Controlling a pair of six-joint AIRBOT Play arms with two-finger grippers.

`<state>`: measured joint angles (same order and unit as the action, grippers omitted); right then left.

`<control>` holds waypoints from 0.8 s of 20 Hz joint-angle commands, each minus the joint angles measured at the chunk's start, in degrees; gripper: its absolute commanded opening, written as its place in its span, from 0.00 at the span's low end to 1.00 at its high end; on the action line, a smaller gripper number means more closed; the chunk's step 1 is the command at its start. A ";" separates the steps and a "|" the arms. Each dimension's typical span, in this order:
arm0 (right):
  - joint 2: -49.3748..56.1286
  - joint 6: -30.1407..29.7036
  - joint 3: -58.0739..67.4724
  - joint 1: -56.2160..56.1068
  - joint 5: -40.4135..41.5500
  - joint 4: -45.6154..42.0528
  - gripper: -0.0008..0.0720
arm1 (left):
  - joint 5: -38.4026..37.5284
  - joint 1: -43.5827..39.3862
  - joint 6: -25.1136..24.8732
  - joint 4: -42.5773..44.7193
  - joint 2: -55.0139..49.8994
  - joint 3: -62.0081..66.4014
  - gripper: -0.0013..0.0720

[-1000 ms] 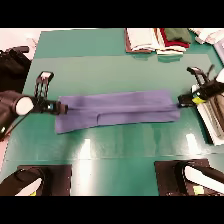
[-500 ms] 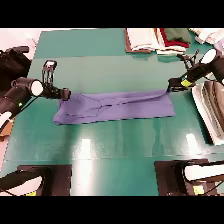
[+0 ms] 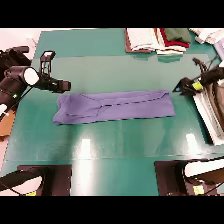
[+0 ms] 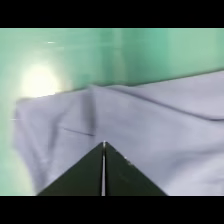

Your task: Fold the shirts.

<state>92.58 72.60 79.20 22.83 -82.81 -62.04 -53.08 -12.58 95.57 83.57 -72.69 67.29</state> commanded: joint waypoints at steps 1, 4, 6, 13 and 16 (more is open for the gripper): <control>1.11 -2.51 -8.13 4.61 1.64 3.63 0.81 | 2.12 -1.60 -0.07 -7.02 -0.42 0.50 0.06; 3.06 -5.29 -12.87 3.56 4.81 11.23 0.79 | 3.85 -6.86 -0.02 -8.70 -2.67 0.50 0.06; 3.96 -6.45 -12.98 0.98 6.45 12.98 0.69 | 4.35 -10.21 0.20 -9.62 -4.94 0.52 0.06; 0.26 -8.61 -3.13 -6.03 3.17 12.94 0.04 | 8.59 -16.83 -0.13 -15.50 -15.56 4.72 0.05; -5.86 -5.88 4.09 -8.76 1.55 13.07 0.04 | 9.11 -18.75 -0.26 -16.22 -20.52 10.62 0.05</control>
<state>90.98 64.86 77.69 16.45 -79.50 -49.60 -44.84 -29.39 95.66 68.90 -88.90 73.71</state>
